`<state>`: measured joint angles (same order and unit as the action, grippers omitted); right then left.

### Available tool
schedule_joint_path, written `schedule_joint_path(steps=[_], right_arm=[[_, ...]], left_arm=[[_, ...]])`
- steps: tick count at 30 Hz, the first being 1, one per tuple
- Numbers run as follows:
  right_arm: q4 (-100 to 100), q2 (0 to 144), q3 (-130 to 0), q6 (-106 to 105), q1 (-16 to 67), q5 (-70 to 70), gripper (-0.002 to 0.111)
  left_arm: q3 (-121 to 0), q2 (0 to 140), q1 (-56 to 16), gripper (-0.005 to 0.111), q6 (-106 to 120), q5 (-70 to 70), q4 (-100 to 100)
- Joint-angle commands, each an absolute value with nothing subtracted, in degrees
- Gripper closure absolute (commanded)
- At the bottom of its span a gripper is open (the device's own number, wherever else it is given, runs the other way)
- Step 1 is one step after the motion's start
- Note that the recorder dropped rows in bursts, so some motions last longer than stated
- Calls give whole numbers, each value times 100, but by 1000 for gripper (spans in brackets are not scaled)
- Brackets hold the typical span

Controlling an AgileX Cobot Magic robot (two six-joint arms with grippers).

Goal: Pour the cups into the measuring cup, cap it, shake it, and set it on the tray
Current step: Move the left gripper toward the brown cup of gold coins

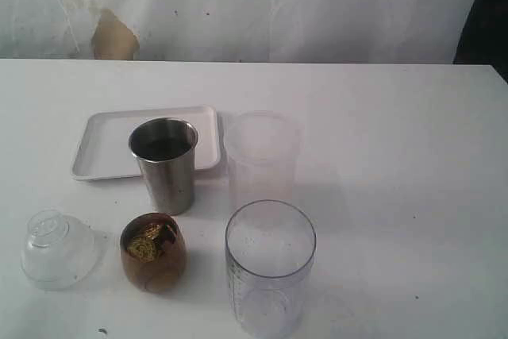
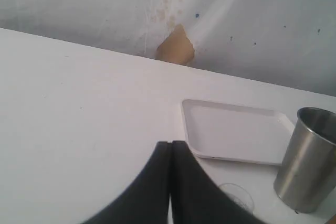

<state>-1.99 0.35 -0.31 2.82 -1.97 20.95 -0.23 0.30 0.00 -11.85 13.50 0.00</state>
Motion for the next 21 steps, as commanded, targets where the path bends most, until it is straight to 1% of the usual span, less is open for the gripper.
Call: schedule_joint_path(steps=[1, 3, 4, 7, 8, 11, 13, 15, 17, 18, 21], right_arm=[[-214, 0, 0, 229, -174, 2011, 107], [-214, 0, 0, 229, -174, 2011, 107], [-214, 0, 0, 229, -174, 2011, 107], [-214, 0, 0, 229, -174, 2011, 107], [-214, 0, 0, 229, -174, 2011, 107], [-214, 0, 0, 229, -174, 2011, 107], [-214, 0, 0, 229, -174, 2011, 107], [-214, 0, 0, 229, -174, 2011, 107], [-214, 0, 0, 229, -174, 2011, 107], [-214, 0, 0, 229, -174, 2011, 107], [-214, 0, 0, 229, -174, 2011, 107]], left_arm=[[0, 0, -16, 107, -1173, 1028, 0], [0, 0, -16, 107, -1274, 490, -46], [0, 0, -16, 107, -1685, -217, -374], [0, 0, -16, 107, -2440, -939, -741], [0, 0, -16, 107, -2600, -1085, -742], [0, 0, -16, 107, -2697, -2275, -437], [-221, 133, -16, 107, -2712, -2242, -36], [-552, 553, -16, 107, -3544, -2183, 1244], [-673, 1136, -16, 107, -5222, -2542, 3551], [-675, 1560, -16, 107, -5862, -3010, 4685], [-675, 2405, -16, 107, -6411, -3805, 5815]])
